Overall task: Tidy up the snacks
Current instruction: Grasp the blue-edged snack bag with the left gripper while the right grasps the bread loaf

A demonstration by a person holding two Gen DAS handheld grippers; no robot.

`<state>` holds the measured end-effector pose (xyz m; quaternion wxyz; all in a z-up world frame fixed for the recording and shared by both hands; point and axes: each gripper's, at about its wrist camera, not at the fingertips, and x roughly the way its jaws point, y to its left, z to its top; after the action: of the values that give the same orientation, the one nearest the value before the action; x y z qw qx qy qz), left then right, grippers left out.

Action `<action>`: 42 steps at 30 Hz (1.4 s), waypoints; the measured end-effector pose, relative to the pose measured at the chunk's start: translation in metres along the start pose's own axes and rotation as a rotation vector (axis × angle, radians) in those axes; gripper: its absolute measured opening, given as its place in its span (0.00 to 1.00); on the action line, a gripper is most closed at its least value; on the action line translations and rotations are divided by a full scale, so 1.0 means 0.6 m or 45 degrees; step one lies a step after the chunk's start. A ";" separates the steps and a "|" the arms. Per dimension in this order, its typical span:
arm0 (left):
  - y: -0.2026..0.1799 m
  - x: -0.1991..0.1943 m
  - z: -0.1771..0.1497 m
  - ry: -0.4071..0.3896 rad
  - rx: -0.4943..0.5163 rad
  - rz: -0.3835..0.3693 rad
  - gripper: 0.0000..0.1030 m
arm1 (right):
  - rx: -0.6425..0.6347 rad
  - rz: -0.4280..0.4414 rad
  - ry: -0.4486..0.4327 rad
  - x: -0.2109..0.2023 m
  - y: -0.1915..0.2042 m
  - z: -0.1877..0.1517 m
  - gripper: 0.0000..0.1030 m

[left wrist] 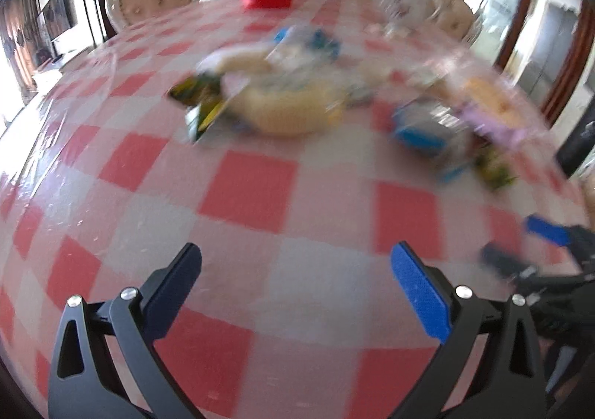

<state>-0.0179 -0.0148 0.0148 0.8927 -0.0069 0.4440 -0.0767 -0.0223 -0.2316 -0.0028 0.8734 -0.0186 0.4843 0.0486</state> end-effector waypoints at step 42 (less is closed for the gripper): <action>-0.168 0.115 0.098 0.058 0.227 -0.122 0.65 | 0.058 0.043 -0.193 0.063 -0.186 0.176 0.49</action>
<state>0.0567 -0.1274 0.0037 0.8748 0.0531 0.4546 -0.1589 0.0982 -0.3313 0.0193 0.9067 0.0130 0.4181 0.0534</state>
